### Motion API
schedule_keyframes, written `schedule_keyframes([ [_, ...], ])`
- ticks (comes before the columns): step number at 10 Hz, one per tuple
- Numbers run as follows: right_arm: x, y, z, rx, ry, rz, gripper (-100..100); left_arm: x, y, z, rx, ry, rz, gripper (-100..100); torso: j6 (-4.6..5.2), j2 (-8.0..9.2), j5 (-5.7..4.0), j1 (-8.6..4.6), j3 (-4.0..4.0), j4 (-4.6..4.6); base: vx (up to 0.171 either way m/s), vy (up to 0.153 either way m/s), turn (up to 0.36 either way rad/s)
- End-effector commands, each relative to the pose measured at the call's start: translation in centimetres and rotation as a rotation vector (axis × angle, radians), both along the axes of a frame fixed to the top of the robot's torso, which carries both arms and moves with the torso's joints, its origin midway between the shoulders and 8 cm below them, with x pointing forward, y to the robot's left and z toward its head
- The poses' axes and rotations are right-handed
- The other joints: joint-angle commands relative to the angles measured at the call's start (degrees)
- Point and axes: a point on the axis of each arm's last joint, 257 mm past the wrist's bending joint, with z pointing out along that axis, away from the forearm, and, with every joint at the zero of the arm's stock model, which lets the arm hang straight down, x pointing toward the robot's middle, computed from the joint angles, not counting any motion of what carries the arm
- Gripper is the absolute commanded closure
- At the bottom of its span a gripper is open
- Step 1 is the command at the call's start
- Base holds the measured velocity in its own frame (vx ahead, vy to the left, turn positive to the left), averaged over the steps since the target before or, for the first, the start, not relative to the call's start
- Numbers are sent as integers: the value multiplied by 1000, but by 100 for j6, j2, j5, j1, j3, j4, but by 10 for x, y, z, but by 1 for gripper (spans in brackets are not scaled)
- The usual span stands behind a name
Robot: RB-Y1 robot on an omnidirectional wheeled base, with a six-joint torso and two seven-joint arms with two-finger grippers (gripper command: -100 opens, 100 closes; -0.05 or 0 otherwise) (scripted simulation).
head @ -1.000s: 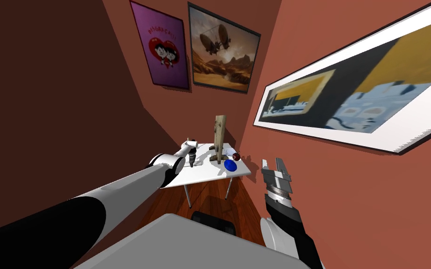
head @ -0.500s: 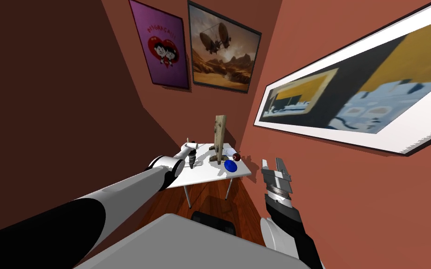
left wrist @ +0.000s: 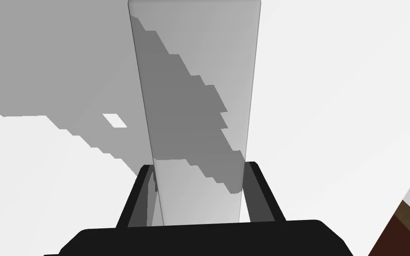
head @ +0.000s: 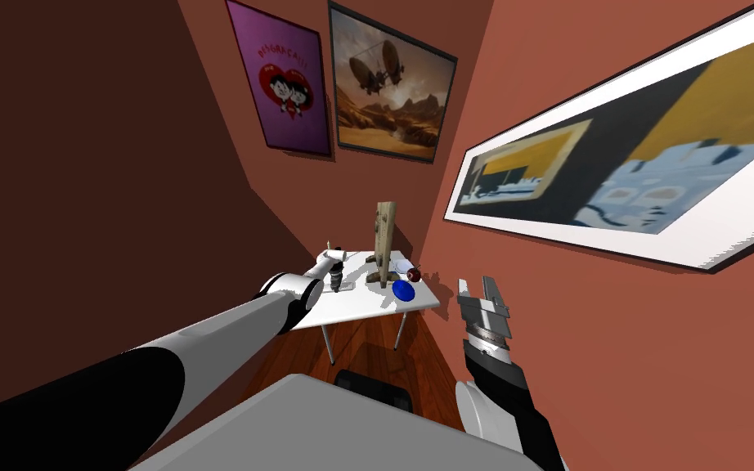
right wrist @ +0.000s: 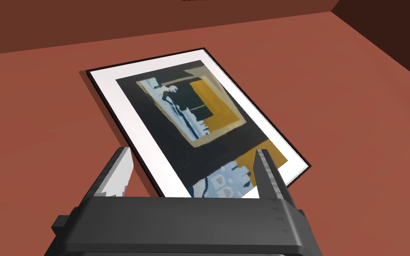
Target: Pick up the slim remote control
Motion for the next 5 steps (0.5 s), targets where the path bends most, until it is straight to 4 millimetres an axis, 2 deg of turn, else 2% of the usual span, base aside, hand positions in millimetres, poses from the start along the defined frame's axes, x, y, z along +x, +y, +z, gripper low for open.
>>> schedule_keyframes([
  [1,0,0,0,0,0,0,0,0,0,0,0,0,0,0,0,0,0,0,0,0,0,0,0],
  [2,0,0,0,0,0,0,0,5,1,15,1,0,2,100,0,0,0,0,0,0,-18,0,-9],
  [3,0,0,0,0,0,0,0,6,1,20,1,0,2,100,1,6,-3,-1,5,5,-24,-1,-8],
  [4,0,0,0,0,0,0,0,6,1,16,1,0,2,100,1,10,-4,-4,7,5,-8,0,-3],
  [5,0,0,0,0,0,0,0,6,1,17,1,0,2,0,0,8,-1,-3,5,3,0,0,0],
])
